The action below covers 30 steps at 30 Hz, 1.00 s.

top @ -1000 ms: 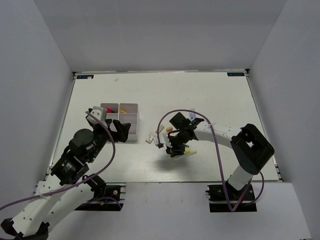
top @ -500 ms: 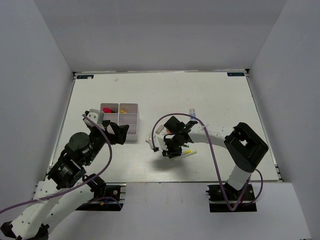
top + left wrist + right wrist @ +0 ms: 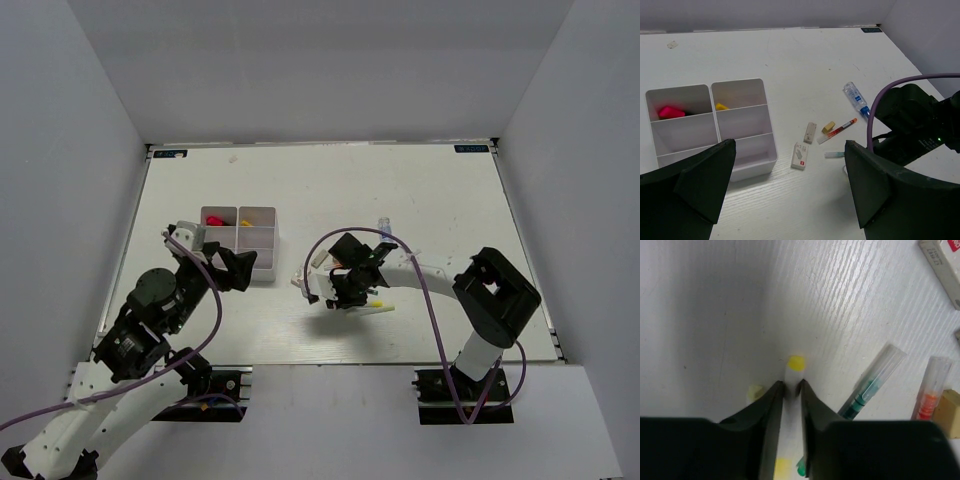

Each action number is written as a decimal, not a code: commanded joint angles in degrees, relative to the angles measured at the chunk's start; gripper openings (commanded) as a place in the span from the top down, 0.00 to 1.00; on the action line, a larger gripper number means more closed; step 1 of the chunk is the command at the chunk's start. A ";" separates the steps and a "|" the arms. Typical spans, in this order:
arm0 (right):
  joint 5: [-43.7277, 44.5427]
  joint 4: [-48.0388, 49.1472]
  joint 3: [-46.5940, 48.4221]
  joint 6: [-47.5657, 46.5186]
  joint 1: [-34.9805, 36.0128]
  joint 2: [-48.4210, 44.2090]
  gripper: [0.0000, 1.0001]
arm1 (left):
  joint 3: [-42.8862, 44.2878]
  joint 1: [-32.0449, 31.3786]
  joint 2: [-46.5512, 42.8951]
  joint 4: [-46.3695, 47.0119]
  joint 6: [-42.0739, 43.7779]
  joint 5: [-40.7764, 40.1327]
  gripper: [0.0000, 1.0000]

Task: Sort the stationery into containers
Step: Pick up the pen from the center of the board, then place the pen in the storage box.

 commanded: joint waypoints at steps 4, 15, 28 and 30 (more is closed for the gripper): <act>3.33 -5.18 0.21 -0.21 0.37 3.84 0.91 | -0.44 0.38 -1.22 0.83 0.44 1.01 0.01; -11.78 -15.89 23.29 5.40 0.10 1.28 1.00 | -1.50 0.38 -5.25 2.59 0.44 2.58 0.01; -17.41 -5.54 53.55 15.61 0.02 13.49 1.00 | -4.22 0.90 -13.97 6.99 2.54 5.58 0.01; -20.99 -3.87 58.72 16.40 -0.07 17.78 1.00 | -4.22 1.42 -13.97 6.99 2.55 5.58 0.01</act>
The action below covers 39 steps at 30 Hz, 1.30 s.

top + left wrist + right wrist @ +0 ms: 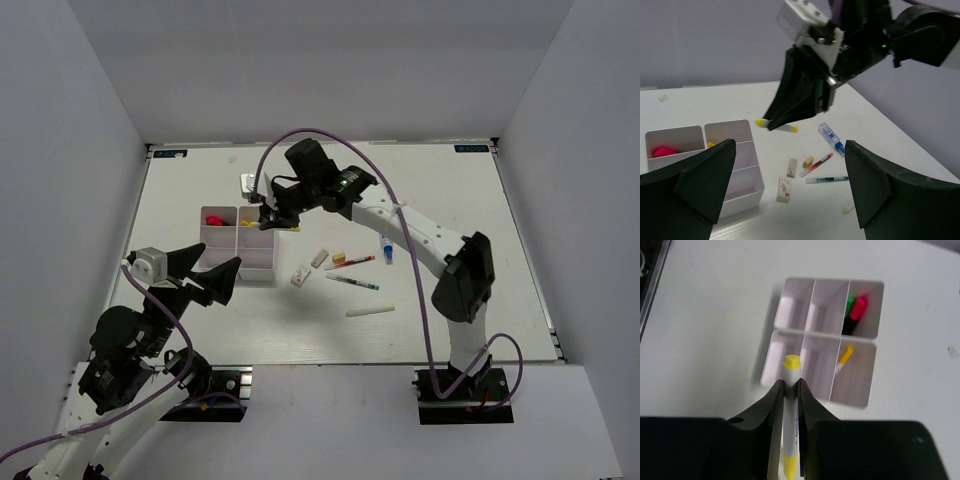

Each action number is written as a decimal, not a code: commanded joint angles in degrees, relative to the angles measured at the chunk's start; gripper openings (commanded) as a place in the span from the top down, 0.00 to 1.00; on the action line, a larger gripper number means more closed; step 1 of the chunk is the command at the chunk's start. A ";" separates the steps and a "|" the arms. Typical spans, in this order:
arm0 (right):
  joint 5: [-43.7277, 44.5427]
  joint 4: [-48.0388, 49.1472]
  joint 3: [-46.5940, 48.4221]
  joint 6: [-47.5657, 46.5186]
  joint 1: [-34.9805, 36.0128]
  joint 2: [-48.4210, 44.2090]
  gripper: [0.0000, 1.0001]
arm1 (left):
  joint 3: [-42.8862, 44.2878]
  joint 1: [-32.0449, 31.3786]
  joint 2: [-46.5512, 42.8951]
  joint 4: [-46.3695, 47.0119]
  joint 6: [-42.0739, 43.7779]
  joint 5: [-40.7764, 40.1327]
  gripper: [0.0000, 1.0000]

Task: Sort the stationery into containers
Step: Place the pen in the storage box.

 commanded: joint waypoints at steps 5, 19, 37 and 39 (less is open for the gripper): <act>-9.26 7.91 13.12 2.48 -0.23 11.50 1.00 | -0.53 0.75 0.39 1.07 1.04 1.97 0.01; -15.93 17.58 21.84 5.20 -3.82 22.14 1.00 | -0.53 3.48 1.53 1.59 1.57 4.26 0.01; -20.95 25.14 17.79 8.28 -7.00 25.40 0.61 | -1.06 5.06 2.59 1.59 1.57 5.31 0.01; -21.47 24.27 17.18 7.75 -7.34 24.70 0.55 | -1.06 5.06 2.59 1.59 1.57 5.31 0.01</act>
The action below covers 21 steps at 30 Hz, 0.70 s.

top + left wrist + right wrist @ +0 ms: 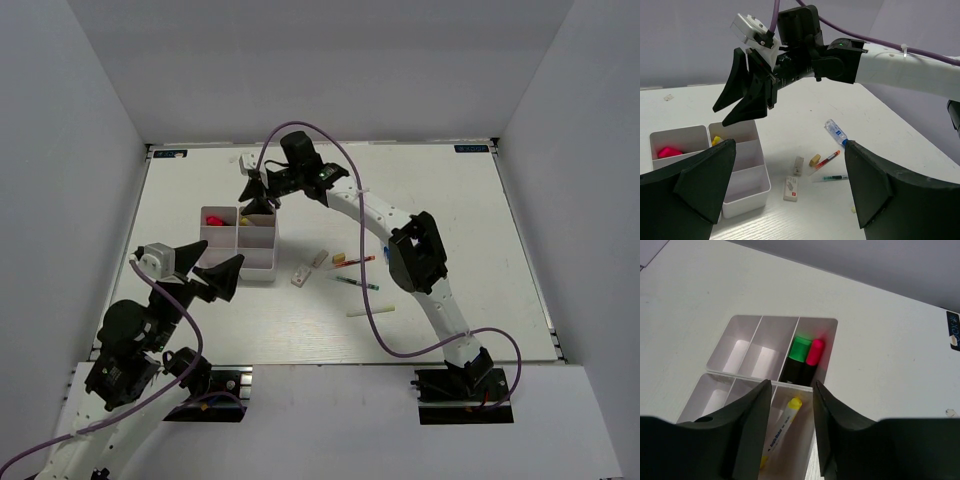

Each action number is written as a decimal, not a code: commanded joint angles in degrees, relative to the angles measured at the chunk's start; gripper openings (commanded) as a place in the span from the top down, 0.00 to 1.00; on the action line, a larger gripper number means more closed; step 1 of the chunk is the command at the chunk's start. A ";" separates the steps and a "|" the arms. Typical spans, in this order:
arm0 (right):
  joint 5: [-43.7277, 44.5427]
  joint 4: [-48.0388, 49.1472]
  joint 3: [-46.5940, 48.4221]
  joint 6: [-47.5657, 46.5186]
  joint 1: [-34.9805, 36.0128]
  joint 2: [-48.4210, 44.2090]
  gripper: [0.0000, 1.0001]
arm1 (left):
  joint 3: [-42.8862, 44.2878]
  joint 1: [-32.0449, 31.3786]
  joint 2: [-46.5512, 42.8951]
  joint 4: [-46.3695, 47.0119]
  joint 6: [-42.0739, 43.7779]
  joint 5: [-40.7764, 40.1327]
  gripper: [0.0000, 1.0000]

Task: Sort the stationery into containers
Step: Place the pen in the storage box.

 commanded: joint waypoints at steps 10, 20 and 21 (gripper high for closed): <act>3.95 -3.63 -10.11 2.53 -2.52 -15.40 0.60 | -0.69 1.04 2.71 2.03 -1.34 2.52 0.01; 17.49 -13.61 -54.54 -9.75 -8.77 -49.13 1.00 | 0.97 1.04 14.65 1.60 -0.21 12.97 0.37; 18.82 -16.00 -55.82 -11.33 -8.59 -49.95 1.00 | 0.98 1.04 15.36 1.60 -0.21 13.68 0.44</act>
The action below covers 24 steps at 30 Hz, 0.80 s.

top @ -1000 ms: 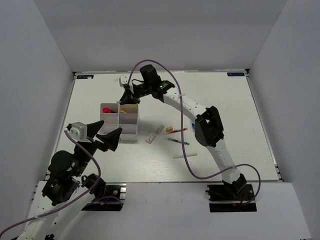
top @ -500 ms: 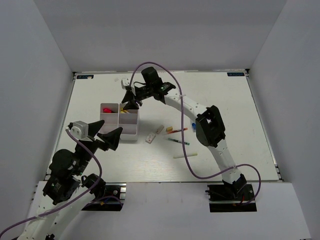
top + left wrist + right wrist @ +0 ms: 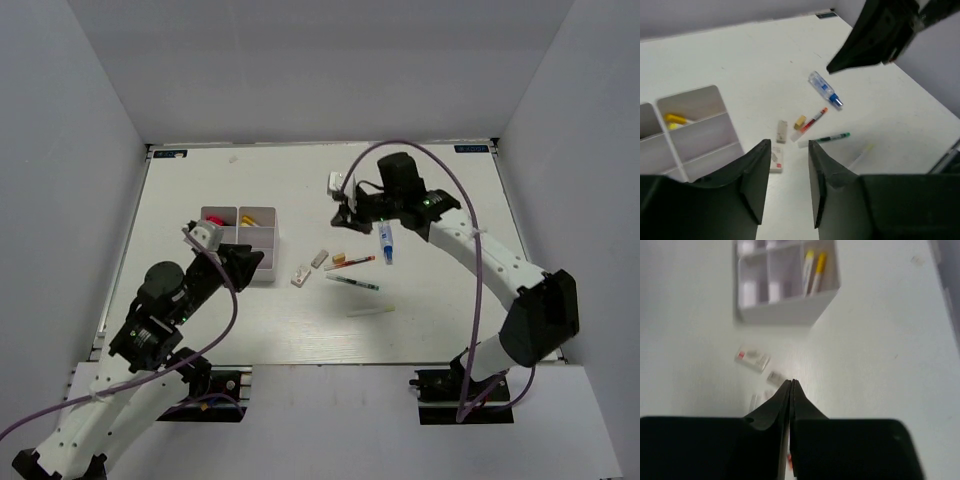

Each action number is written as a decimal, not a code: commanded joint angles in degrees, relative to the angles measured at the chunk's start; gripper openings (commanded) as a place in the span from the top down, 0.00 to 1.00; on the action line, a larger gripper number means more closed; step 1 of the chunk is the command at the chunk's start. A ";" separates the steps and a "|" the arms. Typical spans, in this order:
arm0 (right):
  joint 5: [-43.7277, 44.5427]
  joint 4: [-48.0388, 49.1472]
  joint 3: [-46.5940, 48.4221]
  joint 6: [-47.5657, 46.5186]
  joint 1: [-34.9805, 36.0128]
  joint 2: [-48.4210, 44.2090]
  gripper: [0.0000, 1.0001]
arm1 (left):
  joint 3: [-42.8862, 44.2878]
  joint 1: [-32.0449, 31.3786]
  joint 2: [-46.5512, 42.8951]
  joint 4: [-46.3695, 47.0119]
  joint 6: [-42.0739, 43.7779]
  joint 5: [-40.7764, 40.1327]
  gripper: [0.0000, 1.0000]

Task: Sort the stationery into containers
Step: Place the pen in the storage box, then pick up the pen from the center of the board.

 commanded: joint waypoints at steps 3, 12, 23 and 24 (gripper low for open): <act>6.97 -21.37 -12.11 -13.81 1.36 -4.83 0.74 | 1.62 0.32 3.43 -0.78 1.48 6.46 0.62; 12.59 -22.21 -24.15 -20.77 4.86 -6.33 0.52 | 1.62 0.32 2.65 -1.93 1.48 4.53 0.17; 17.86 -11.85 -28.56 -16.82 9.88 -1.33 0.50 | 1.62 0.32 -0.52 -1.93 1.48 3.38 0.16; 18.22 -10.97 -28.38 -16.21 10.06 -1.06 0.50 | 1.62 0.32 -0.52 -1.93 1.48 3.38 0.16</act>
